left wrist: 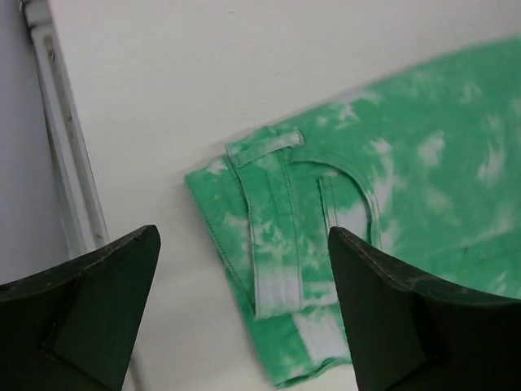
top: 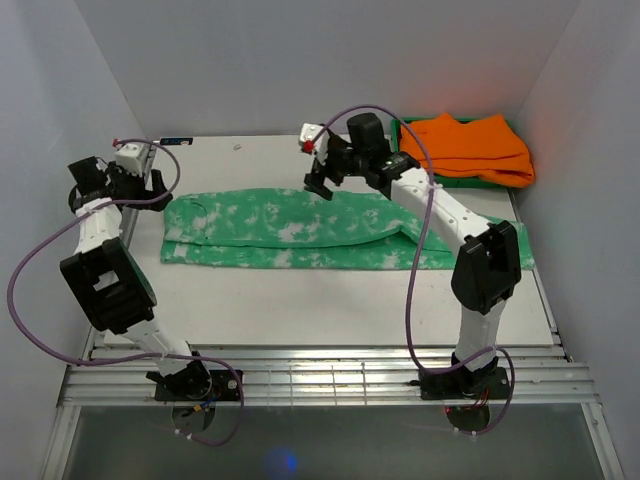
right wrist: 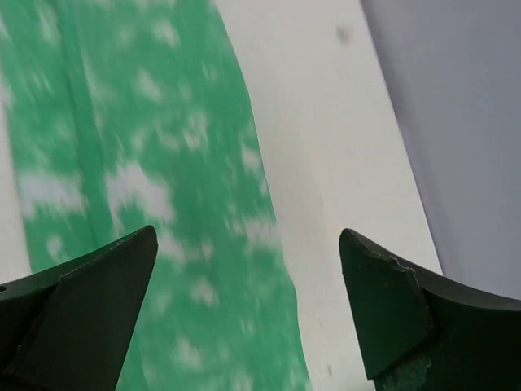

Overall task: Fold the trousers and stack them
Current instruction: Fold the trousers

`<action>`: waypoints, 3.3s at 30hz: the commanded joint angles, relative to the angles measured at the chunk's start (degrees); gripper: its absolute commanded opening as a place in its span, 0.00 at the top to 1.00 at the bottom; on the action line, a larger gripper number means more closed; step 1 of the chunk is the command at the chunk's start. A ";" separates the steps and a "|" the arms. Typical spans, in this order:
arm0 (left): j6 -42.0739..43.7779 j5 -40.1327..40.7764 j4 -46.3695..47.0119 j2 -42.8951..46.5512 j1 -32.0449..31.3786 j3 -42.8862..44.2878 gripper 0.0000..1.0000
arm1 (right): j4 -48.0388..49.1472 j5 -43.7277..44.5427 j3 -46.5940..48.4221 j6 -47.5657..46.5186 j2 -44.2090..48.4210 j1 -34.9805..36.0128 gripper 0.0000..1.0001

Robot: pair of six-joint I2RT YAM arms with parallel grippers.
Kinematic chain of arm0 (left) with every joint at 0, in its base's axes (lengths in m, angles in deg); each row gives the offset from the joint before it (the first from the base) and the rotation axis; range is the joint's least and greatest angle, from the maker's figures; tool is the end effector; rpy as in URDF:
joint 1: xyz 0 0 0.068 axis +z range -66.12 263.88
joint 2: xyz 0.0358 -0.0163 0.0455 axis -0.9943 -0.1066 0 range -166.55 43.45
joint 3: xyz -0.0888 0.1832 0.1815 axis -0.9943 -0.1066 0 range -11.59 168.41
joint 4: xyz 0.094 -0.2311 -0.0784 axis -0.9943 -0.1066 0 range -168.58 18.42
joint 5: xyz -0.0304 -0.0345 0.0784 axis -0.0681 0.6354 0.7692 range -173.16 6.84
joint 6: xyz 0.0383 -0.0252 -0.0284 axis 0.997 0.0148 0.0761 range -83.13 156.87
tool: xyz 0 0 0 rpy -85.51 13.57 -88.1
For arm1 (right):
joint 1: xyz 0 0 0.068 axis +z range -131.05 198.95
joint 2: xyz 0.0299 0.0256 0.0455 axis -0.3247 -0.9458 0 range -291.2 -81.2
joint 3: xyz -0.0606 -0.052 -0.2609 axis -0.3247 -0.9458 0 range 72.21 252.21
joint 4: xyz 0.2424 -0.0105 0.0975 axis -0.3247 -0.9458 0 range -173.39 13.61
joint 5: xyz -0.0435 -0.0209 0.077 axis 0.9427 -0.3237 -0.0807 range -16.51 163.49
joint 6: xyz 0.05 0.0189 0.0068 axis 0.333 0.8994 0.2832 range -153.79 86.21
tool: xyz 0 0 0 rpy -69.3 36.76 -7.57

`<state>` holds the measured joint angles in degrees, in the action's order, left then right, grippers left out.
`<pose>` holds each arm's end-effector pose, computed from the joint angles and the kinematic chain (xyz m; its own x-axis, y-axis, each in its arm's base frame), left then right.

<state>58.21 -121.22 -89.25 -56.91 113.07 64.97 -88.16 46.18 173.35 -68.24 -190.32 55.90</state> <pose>0.3533 0.1722 0.2615 -0.5315 0.0313 -0.8464 0.2283 0.9676 -0.1076 0.3553 0.2876 0.3526 0.2747 -0.4224 -0.8638 -0.8778 0.2564 -0.4046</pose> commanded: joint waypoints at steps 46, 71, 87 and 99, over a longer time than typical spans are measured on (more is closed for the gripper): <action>94.15 2.30 -34.10 -12.06 -6.69 3.43 0.82 | -10.74 23.00 -30.65 -42.53 4.44 -7.68 0.32; 91.33 0.01 -33.75 -5.64 -5.90 2.20 0.67 | -13.01 21.60 -30.48 -40.61 8.49 -11.99 0.92; 92.29 2.03 -32.07 -9.68 -6.07 1.67 0.60 | -13.98 21.60 -28.19 -40.16 6.73 -11.99 0.92; 88.87 0.54 -36.73 -8.11 -5.37 7.04 1.00 | -16.53 21.33 -27.58 -39.72 9.01 -11.99 0.92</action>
<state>147.06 -118.73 -124.02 -68.60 106.71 70.12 -101.77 66.86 144.41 -108.74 -183.80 44.55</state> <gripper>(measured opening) 0.025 0.087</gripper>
